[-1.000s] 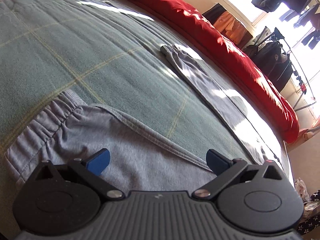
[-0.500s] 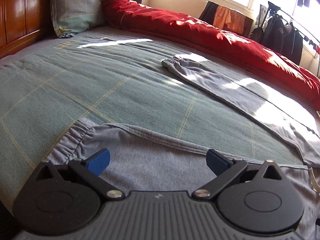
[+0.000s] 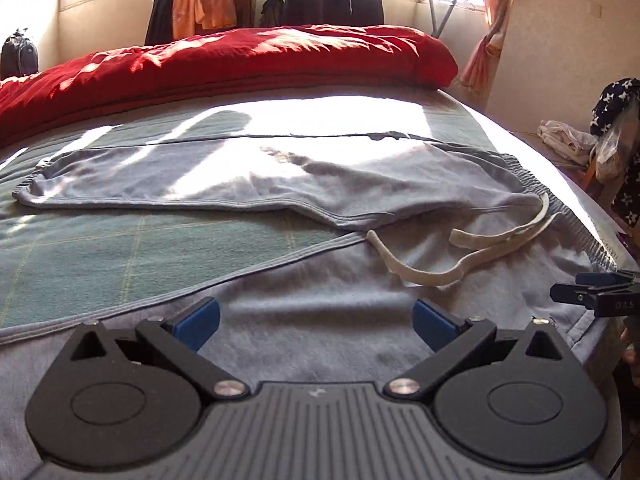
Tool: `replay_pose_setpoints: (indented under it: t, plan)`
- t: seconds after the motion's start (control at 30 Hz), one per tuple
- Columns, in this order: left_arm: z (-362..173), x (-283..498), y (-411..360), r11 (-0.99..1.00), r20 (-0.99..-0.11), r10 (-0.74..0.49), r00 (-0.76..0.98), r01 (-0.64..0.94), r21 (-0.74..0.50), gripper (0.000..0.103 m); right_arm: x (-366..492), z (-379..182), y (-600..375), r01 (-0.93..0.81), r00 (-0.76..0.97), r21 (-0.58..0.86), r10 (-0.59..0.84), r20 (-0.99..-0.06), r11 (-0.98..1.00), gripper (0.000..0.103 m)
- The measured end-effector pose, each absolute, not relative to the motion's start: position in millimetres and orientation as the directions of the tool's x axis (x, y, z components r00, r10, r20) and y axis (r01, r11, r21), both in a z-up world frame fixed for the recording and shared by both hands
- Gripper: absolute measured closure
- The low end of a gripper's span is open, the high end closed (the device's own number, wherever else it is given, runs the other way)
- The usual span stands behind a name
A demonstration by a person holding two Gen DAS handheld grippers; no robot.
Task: Fold clothes
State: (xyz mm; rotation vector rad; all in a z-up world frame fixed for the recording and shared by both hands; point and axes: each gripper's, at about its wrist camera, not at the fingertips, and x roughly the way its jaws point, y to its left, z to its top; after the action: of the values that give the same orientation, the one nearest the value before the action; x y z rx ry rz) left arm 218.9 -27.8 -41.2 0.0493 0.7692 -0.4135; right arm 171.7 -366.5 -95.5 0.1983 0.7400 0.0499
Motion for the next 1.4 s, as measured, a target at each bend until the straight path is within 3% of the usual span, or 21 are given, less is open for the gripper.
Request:
replay_pose_setpoints:
  t: [0.23,0.43,0.7,1.03,1.17,1.4]
  plan:
    - [-64.5,211.4,-100.7,0.881,-0.723,-0.39,0.57,0.459,-0.114,0.001,160.0,-106.0,-401.2,0.067,0.749,0.268,0.129,-0.649,0.961,0.0]
    - [-90.4,203.6,-105.8,0.89,-0.764,-0.377,0.523,0.433,-0.143,0.001,153.7,-100.6,-421.2,0.057,0.776,0.354,0.182,-0.604,0.933,0.0]
    - [-92.1,193.3,-104.2,0.886,-0.749,-0.357,0.557,0.457,-0.083,0.001,171.0,-93.3,-405.3,-0.04,0.767,0.438,0.309,-0.563,0.898,0.0]
    - [-71.6,178.6,-57.2,0.921,-0.72,-0.257,0.645,0.389,0.02,0.001,246.0,-63.0,-346.5,-0.293,0.587,0.627,0.653,-0.479,0.722,0.0]
    - [-73.7,177.6,-35.3,0.936,-0.721,-0.231,0.653,0.352,0.019,0.001,287.0,-69.2,-288.6,-0.356,0.479,0.609,0.698,-0.532,0.708,0.0]
    - [-74.4,183.1,3.2,0.967,-0.697,-0.179,0.694,0.255,0.006,0.001,321.2,-100.1,-237.7,-0.324,0.406,0.572,0.657,-0.635,0.754,0.0]
